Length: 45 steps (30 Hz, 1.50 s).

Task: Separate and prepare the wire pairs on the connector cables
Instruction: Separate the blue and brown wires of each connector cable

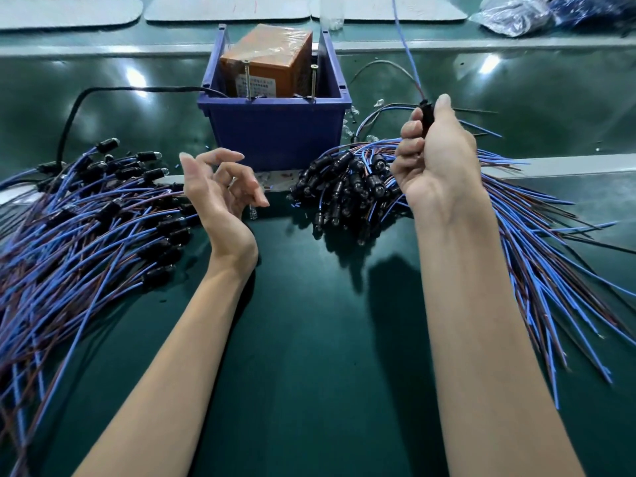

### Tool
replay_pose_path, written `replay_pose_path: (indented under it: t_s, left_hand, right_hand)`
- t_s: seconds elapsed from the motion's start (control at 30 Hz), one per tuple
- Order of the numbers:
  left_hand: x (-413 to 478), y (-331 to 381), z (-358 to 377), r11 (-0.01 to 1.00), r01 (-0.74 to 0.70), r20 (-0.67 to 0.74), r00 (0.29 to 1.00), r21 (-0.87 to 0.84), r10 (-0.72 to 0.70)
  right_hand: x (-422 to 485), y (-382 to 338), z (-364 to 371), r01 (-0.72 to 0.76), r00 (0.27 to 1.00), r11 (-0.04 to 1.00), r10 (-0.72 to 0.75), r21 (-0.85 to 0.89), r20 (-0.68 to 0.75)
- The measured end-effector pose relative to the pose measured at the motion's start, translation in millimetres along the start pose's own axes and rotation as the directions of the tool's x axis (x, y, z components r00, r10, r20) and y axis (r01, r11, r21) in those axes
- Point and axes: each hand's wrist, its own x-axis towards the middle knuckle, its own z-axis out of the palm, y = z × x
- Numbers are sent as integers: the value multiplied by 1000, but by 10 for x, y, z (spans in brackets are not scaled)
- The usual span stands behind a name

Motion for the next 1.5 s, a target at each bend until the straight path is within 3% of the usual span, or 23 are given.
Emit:
replay_pose_path:
  t_s: [0.23, 0.4, 0.5, 0.7, 0.9, 1.03, 1.17, 1.27, 1.5]
  left_hand:
    - [-2, -5, 0, 1000, 13, -3, 1000, 11, -13]
    - [-5, -12, -9, 1000, 15, 1, 1000, 23, -15]
    - [-2, -6, -13, 1000, 14, 10, 1000, 21, -14]
    - [-10, -1, -13, 1000, 13, 19, 1000, 26, -13]
    - [-13, 3, -6, 1000, 14, 20, 1000, 26, -15]
    - [-10, -2, -4, 1000, 17, 19, 1000, 26, -17]
    - [-2, -26, -3, 999, 9, 8, 1000, 54, -9]
    - [18, -42, -6, 997, 24, -10, 1000, 68, -23]
    - [40, -67, -7, 993, 33, -25, 999, 111, -30]
  right_hand:
    - [29, -9, -16, -33, 997, 999, 33, -11, 67]
    - [39, 35, 27, 71, 990, 982, -48, -172, 135]
    - [19, 46, 50, 146, 982, 976, -122, -162, 146]
    - [-30, 25, 47, 311, 950, 946, -308, -93, 46]
    - [1, -9, -32, 294, 955, 927, -297, -232, 24]
    - [45, 35, -49, 337, 936, 754, -335, -565, 111]
    - [73, 94, -48, 279, 921, 386, -366, -879, 132]
    - [39, 68, -15, 231, 899, 197, -419, -953, 131]
    - [-58, 18, -12, 219, 894, 25, -405, -975, 191]
